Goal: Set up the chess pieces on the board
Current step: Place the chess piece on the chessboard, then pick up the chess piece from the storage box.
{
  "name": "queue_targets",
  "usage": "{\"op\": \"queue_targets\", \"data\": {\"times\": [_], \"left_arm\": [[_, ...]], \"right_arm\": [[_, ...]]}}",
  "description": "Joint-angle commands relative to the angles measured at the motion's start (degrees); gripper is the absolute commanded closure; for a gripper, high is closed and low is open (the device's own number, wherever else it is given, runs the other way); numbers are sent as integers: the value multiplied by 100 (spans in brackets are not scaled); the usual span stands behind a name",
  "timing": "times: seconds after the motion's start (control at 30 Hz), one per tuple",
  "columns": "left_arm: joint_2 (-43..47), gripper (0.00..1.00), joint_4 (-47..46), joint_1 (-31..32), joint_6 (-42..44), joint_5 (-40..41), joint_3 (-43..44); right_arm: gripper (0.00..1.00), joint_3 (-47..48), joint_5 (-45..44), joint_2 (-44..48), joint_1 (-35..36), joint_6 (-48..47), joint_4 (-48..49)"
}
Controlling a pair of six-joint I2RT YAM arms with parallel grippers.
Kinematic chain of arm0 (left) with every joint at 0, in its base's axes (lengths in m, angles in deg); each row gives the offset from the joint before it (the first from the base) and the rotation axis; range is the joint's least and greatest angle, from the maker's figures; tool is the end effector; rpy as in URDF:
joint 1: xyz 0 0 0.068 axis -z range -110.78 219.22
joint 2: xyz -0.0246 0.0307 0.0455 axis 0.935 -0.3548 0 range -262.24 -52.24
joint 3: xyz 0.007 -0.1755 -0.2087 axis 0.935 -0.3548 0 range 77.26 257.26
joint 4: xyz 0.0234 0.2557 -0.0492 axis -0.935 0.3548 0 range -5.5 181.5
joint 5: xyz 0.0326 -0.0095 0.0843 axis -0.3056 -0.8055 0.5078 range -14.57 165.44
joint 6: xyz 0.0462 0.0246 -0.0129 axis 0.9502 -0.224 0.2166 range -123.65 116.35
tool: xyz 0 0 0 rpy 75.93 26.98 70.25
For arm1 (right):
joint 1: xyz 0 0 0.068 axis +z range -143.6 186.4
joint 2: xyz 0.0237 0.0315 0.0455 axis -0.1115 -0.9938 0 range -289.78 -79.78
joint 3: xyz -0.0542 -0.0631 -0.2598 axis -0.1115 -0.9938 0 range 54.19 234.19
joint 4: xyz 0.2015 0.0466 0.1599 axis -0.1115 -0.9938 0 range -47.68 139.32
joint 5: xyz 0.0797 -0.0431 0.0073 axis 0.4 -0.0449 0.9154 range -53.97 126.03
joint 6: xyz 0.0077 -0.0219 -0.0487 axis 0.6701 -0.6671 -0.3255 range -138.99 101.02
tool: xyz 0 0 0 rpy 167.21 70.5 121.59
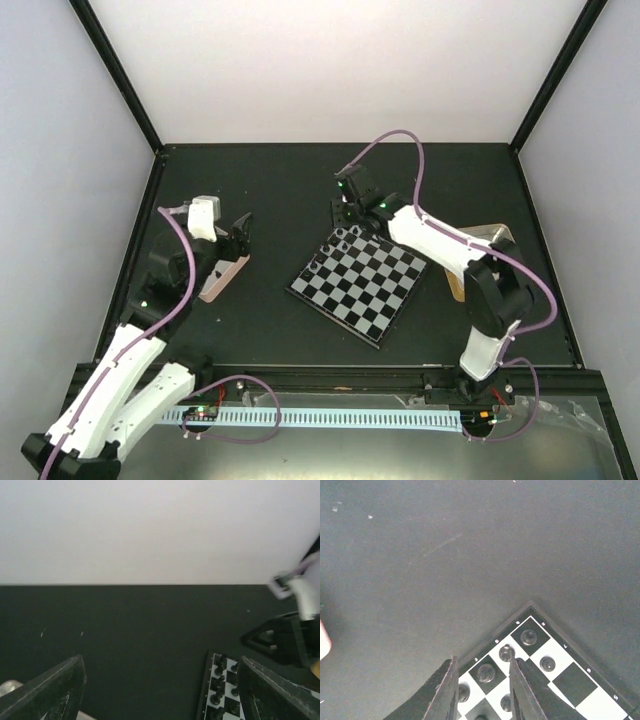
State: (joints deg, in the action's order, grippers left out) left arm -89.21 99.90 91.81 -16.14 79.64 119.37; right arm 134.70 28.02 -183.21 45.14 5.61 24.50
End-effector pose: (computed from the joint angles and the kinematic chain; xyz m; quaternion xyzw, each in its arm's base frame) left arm 0.1445 -0.0573 0.3345 0.0441 0.7660 -0.1662 0.6194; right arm 0.3180 0.2489 0.2492 -0.0896 0.9265 0.1333 0.3402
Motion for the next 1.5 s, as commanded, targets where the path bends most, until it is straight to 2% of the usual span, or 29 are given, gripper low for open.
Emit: {"op": "queue_targets", "data": {"times": [0.0,0.13,0.33,0.57,0.83,1.07,1.13,1.27,1.33,1.47], "left_arm": [[-560,16,661,-60,-843,882,184],[-1326,18,1413,-542,-1630,1209,332],[-2457,33,1717,-1792,-2168,444,343],[-3744,28,1822,-2546,-2266,573,618],[-5146,27,2151,-2902,-2548,232,1017],[-5386,29,2046,-2985,-2776,177,933],[-5435,34,1946,-3003,-2724,141,922],[-5541,53,1763,-3037,-2496,21,962],[-5540,59,1728,-3032,-2472,18,967],[-5506,64,1601,-3032,-2314,-60,954]], "right_arm": [[71,-419,437,611,-40,287,59],[70,-974,772,1096,-33,461,231],[71,-1745,1079,1747,-25,643,422],[72,-2232,1312,2230,-12,765,495],[72,-2520,1293,2458,-8,779,583],[72,-2551,1324,2431,-10,726,609],[72,-2561,1320,2426,-7,722,625],[72,-2588,1322,2404,-14,735,636],[72,-2595,1320,2405,-7,744,634],[72,-2611,1302,2429,-7,783,628]]}}
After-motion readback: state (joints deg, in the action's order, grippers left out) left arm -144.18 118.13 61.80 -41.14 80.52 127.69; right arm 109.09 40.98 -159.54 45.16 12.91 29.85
